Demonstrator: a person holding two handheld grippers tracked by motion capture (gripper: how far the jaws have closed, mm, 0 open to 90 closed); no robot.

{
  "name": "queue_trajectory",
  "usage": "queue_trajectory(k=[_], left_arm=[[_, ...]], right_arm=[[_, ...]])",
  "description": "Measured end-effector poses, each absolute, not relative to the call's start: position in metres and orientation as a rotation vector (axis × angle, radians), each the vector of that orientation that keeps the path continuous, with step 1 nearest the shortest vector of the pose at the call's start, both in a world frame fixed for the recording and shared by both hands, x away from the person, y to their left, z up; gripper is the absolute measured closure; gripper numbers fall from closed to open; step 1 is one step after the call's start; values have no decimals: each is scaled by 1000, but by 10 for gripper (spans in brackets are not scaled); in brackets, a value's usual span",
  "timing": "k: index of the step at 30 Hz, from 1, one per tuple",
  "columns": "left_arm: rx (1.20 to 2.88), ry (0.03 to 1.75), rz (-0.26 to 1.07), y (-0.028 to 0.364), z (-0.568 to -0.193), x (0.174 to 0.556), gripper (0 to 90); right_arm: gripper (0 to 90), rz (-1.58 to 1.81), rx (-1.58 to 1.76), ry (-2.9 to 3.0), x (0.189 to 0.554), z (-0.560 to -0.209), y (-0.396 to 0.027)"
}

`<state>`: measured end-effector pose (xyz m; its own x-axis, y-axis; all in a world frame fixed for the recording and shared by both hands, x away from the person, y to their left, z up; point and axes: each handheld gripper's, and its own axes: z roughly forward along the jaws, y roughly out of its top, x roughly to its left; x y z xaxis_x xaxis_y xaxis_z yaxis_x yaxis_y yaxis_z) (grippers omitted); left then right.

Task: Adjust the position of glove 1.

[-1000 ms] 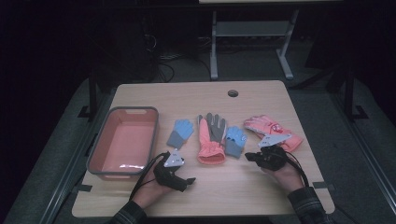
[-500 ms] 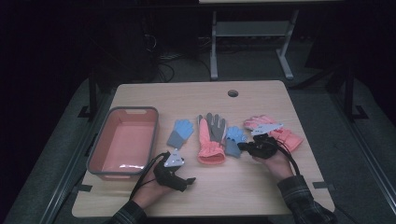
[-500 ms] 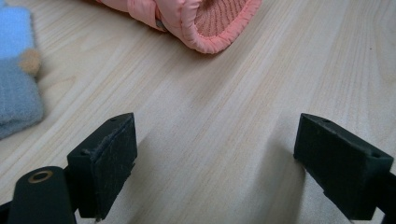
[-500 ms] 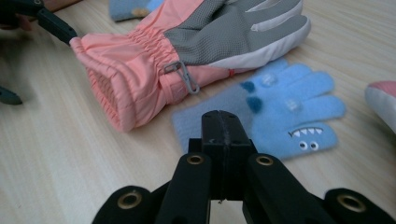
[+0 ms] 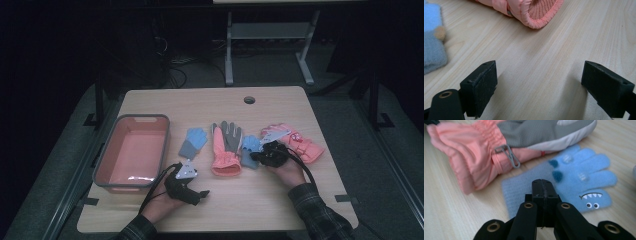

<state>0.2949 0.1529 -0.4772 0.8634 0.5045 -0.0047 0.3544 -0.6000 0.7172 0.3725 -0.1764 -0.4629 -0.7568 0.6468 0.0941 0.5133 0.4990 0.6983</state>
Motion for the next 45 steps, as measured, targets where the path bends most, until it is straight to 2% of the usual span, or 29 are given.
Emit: queue_trajectory(k=[9,19,37,45], left_arm=[[2273,617,255,153,-477,295,127],[2271,611,254,152,-478,295,127],[2261,611,249,151,-478,294,127],[2271,597,250,151,-478,295,127]], right_arm=[[900,1064,1000,2571,368,-465,-178],[900,1063,987,2595,347,-466,-185],[900,1062,975,2656,282,-462,-200],[900,1085,959,2605,280,-450,-212]])
